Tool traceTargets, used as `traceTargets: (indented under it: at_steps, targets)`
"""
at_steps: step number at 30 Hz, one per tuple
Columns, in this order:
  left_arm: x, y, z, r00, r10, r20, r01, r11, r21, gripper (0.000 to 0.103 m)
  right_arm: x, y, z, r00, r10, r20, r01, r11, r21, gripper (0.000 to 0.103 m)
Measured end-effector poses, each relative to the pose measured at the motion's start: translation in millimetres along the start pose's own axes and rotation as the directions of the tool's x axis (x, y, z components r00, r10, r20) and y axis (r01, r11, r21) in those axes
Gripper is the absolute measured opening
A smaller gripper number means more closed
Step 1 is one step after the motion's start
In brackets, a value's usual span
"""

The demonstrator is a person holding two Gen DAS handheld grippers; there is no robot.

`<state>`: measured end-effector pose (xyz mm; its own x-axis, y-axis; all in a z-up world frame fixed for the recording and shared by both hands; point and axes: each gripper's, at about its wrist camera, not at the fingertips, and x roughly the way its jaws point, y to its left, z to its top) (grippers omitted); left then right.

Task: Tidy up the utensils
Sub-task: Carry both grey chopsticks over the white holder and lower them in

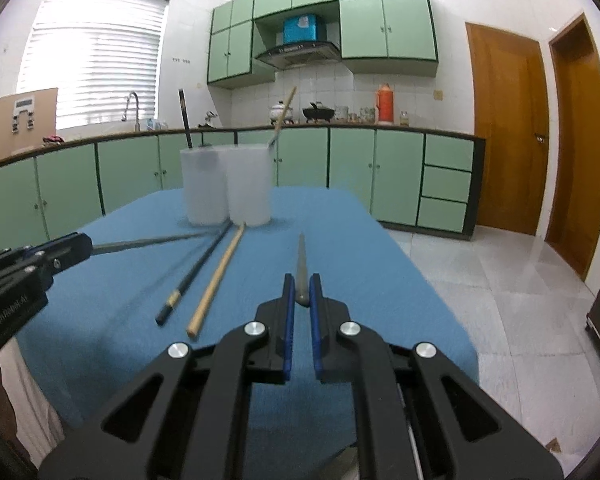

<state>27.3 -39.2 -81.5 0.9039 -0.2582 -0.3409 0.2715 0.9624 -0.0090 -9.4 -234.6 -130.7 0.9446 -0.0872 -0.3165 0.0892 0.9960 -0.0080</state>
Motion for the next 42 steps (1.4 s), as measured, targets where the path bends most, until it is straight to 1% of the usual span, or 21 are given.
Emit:
traceTargets:
  at_steps: [3, 8, 14, 18, 20, 22, 25, 28, 31, 33, 34, 39, 42]
  targets:
    - [-9.4, 5.3, 18.9, 0.999, -0.006, 0.034, 0.006, 1.0, -0.009, 0.007, -5.9, -6.8, 19.5, 0.999, 0.028, 0.018, -0.029, 1.0, 0.011, 0.006]
    - [-16.2, 14.9, 52.1, 0.997, -0.02, 0.079, 0.022, 0.999, -0.024, 0.007, -12.7, -19.4, 62.7, 0.995, 0.089, 0.048, -0.091, 0.995, 0.04, 0.006]
    - [-16.7, 23.2, 96.2, 0.994, -0.035, 0.108, 0.037, 0.999, -0.013, 0.007, -9.1, -25.9, 115.6, 0.986, 0.16, 0.047, -0.162, 0.986, 0.033, 0.006]
    - [-9.0, 30.7, 124.7, 0.994, -0.062, 0.089, 0.064, 0.998, -0.016, 0.007, 0.0, -24.3, 148.1, 0.981, 0.192, 0.018, -0.192, 0.981, 0.011, 0.006]
    - [-3.7, 34.2, 134.8, 0.995, -0.072, 0.076, 0.073, 0.997, -0.016, 0.007, 8.7, -20.7, 162.3, 0.977, 0.212, -0.021, -0.212, 0.977, -0.002, 0.006]
    - [3.9, 37.1, 145.2, 0.996, -0.081, 0.047, 0.081, 0.997, -0.014, 0.007, 19.0, -18.9, 173.6, 0.966, 0.25, -0.066, -0.251, 0.968, 0.004, 0.006]
    - [12.4, 42.5, 157.8, 0.995, -0.104, 0.006, 0.104, 0.994, -0.028, 0.007, 33.7, -15.7, 186.0, 0.951, 0.286, -0.118, -0.286, 0.958, 0.017, 0.006]
    - [19.6, 46.3, 166.5, 0.992, -0.123, -0.022, 0.122, 0.991, -0.046, 0.007, 43.5, -12.2, 197.5, 0.947, 0.291, -0.135, -0.292, 0.956, 0.012, 0.006]
    - [21.3, 52.3, 175.7, 0.991, -0.13, -0.022, 0.128, 0.99, -0.054, 0.007, 48.9, -11.0, 210.1, 0.94, 0.312, -0.137, -0.313, 0.95, 0.013, 0.006]
    - [20.2, 53.8, 184.7, 0.992, -0.129, -0.006, 0.128, 0.99, -0.05, 0.007, 49.4, -10.1, 218.7, 0.94, 0.316, -0.125, -0.318, 0.948, 0.005, 0.006]
    - [18.4, 52.8, 183.2, 0.992, -0.129, 0.001, 0.129, 0.99, -0.049, 0.007, 49.6, -9.7, 225.7, 0.941, 0.318, -0.115, -0.32, 0.947, 0.001, 0.006]
    - [16.4, 55.1, 215.2, 0.991, -0.117, 0.069, 0.119, 0.993, -0.027, 0.007, 52.5, -11.5, 263.2, 0.942, 0.328, -0.064, -0.33, 0.944, -0.01, 0.006]
    - [17.7, 53.4, 237.8, 0.987, -0.108, 0.12, 0.11, 0.994, -0.012, 0.007, 57.5, -11.7, 285.8, 0.943, 0.331, -0.037, -0.332, 0.943, -0.019, 0.006]
